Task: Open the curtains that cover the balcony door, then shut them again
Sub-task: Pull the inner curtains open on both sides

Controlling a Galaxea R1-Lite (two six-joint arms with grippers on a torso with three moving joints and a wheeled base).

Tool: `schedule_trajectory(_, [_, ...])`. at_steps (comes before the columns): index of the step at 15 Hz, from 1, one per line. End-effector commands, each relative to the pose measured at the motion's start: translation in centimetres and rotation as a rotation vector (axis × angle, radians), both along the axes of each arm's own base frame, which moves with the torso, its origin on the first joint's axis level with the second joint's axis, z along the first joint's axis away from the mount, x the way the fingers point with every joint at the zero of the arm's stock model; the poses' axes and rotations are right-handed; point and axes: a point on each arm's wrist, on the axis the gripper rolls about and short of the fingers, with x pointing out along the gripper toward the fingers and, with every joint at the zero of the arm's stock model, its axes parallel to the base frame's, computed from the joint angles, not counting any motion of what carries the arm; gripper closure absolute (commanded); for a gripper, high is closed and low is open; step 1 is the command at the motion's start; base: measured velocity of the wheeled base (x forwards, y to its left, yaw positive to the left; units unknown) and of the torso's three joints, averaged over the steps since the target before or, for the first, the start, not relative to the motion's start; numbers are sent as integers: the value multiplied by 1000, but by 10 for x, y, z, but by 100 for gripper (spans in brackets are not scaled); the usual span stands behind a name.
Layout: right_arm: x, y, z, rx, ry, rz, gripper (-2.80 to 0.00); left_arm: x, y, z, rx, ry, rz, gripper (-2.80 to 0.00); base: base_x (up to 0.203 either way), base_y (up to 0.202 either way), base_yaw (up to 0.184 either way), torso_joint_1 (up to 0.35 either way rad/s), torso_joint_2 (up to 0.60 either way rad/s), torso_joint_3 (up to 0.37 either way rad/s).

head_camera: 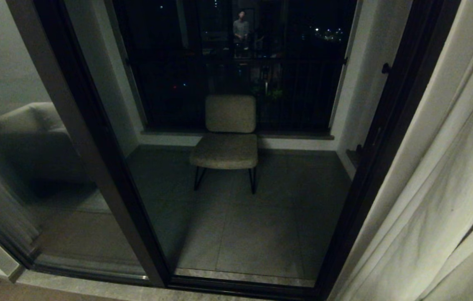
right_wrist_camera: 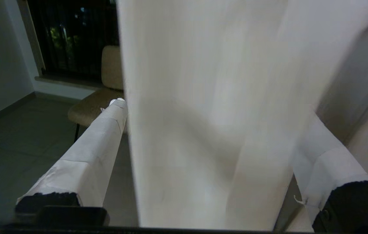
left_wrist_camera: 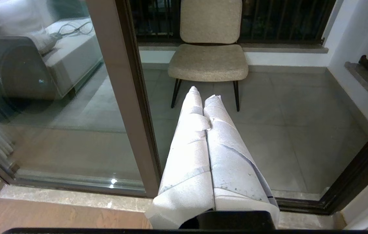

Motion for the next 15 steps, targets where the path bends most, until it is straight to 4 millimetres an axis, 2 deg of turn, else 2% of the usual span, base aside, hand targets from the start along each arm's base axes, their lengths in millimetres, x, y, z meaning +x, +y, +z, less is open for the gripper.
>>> schedule_trajectory(1, [-10,7,-4,-5,3,2,-280,0,0,0,0,-1,0,0,0,0,0,0,0,0])
schedule_trajectory(10, [-35,24,-31,-35,54,-35,-280,0,0,0,0,-1,0,0,0,0,0,0,0,0])
schedule_trajectory(15, [-43,29,-40,-18,65,-88,-280,0,0,0,0,-1,2,0,0,0,0,0,0,0])
